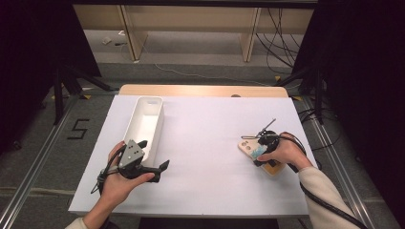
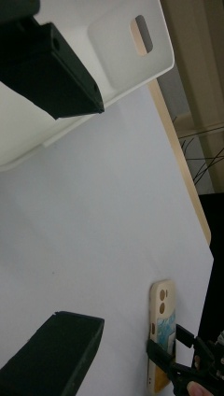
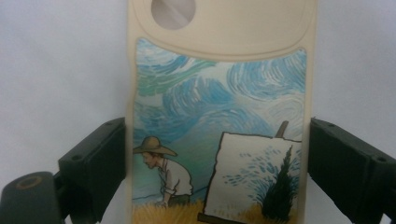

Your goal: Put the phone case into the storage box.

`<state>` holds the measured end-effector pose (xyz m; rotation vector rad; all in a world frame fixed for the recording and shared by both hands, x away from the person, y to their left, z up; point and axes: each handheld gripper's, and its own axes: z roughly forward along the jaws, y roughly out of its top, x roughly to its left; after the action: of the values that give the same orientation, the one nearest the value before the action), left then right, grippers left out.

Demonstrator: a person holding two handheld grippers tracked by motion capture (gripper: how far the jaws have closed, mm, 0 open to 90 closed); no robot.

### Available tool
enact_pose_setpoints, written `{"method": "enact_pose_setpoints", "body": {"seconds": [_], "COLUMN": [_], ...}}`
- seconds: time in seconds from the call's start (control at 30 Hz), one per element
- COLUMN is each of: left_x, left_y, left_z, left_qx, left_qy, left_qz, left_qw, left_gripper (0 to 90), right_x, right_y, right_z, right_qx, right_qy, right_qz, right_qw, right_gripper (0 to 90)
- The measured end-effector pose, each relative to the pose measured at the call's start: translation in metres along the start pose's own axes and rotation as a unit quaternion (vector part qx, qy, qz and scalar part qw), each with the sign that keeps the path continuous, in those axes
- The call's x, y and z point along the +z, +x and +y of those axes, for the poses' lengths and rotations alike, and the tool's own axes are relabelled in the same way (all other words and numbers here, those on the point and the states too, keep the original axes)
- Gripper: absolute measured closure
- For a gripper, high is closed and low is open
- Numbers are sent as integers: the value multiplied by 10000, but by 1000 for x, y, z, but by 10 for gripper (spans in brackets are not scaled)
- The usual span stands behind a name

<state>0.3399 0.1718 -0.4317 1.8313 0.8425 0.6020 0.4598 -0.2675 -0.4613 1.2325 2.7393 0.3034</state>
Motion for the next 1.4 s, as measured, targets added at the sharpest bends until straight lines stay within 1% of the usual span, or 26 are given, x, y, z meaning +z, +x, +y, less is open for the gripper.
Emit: {"method": "enact_pose_setpoints", "body": {"seconds": [0.2, 0.37, 0.43, 0.57, 0.63, 0.8, 0.93, 0.97, 1.1, 1.27, 1.4], "left_x": [0, 0, 0, 0, 0, 0, 0, 0, 0, 0, 0], "left_y": [0, 0, 0, 0, 0, 0, 0, 0, 0, 0, 0], "left_z": [0, 0, 0, 0, 0, 0, 0, 0, 0, 0, 0], "left_qx": [1, 0, -1, -3, -5, -7, -8, -7, -4, -6, -8], "left_qy": [0, 0, 0, 0, -2, -1, 0, 0, 1, -3, -5], "left_qz": [2, 5, 5, 6, 8, 9, 10, 10, 7, 10, 13], "left_qw": [10000, 10000, 10000, 10000, 10000, 10000, 10000, 10000, 10000, 10000, 10000], "left_gripper": [0, 0, 0, 0, 0, 0, 0, 0, 0, 0, 0], "right_x": [-5, -11, -12, -16, -18, -22, -22, -22, -24, -25, -27], "right_y": [2, 4, 5, 7, 8, 11, 12, 12, 13, 15, 16], "right_z": [1, 2, 2, 2, 2, 1, -1, -1, -3, -4, -5], "right_qx": [-22, -10, -57, 9, -20, 30, 13, 43, 47, 28, 63], "right_qy": [-115, -335, -454, -613, -697, -943, -1127, -1166, -1303, -1467, -1593], "right_qz": [6, 48, 80, 114, 132, 185, 197, 190, 212, 182, 214], "right_qw": [9999, 9994, 9989, 9981, 9975, 9954, 9934, 9930, 9912, 9890, 9870], "right_gripper": [113, 114, 113, 114, 114, 114, 114, 114, 114, 114, 114]}}
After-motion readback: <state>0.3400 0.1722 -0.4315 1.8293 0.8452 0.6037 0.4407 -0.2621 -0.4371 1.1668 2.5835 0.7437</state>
